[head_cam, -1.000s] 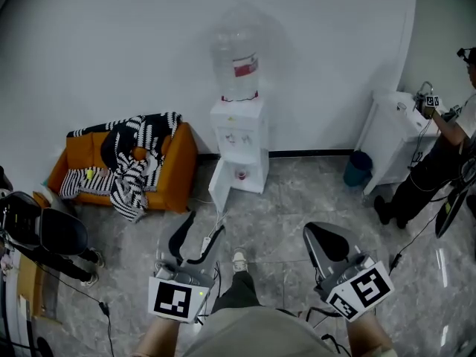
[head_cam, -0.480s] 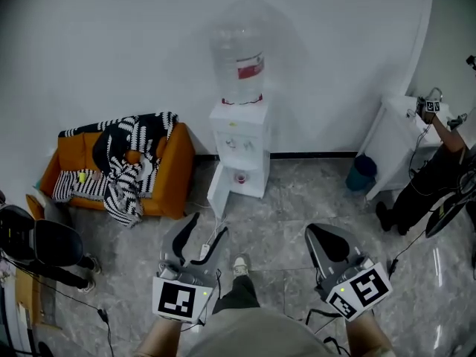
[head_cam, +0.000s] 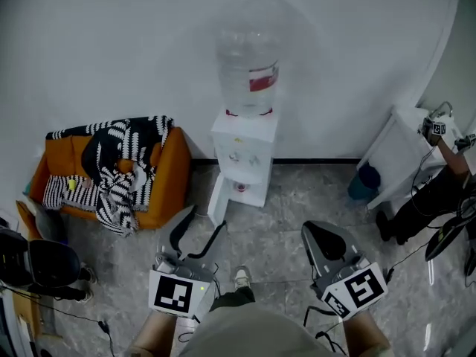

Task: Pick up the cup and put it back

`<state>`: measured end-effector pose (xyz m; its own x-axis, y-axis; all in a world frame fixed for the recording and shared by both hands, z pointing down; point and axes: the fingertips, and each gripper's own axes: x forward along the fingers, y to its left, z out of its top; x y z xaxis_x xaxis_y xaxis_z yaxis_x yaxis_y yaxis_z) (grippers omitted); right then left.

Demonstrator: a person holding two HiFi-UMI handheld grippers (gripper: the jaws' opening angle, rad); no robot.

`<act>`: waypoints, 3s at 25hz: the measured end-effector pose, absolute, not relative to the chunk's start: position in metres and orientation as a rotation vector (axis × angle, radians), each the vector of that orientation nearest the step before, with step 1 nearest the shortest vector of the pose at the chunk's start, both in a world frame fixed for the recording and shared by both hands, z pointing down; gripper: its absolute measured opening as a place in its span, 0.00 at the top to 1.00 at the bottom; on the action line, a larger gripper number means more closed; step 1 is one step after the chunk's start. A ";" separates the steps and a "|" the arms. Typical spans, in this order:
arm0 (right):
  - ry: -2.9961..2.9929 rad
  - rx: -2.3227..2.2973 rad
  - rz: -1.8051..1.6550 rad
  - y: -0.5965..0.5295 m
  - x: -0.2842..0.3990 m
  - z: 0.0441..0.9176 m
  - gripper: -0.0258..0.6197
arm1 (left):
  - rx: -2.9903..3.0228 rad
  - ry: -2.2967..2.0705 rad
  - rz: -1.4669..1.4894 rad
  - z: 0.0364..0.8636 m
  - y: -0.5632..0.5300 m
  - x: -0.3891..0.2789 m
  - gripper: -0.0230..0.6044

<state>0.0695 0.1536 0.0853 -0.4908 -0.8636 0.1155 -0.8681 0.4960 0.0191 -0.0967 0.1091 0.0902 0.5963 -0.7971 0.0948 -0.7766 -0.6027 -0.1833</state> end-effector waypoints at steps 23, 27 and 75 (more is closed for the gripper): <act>-2.557 1.518 0.025 -0.019 0.035 0.089 0.96 | -2.701 1.384 -0.257 0.099 -0.038 -0.153 0.58; -2.592 1.488 0.021 -0.034 0.041 0.089 0.96 | -2.687 1.415 -0.258 0.100 -0.047 -0.144 0.58; -2.795 1.195 0.043 -0.200 0.097 0.352 0.96 | -2.516 1.598 -0.331 0.377 -0.162 -0.089 0.58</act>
<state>0.0969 -0.1996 0.3520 -0.6867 -0.7194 0.1040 -0.7223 0.6915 0.0136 -0.0888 -0.1622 0.3768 0.4107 -0.9053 0.1086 -0.8740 -0.4248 -0.2361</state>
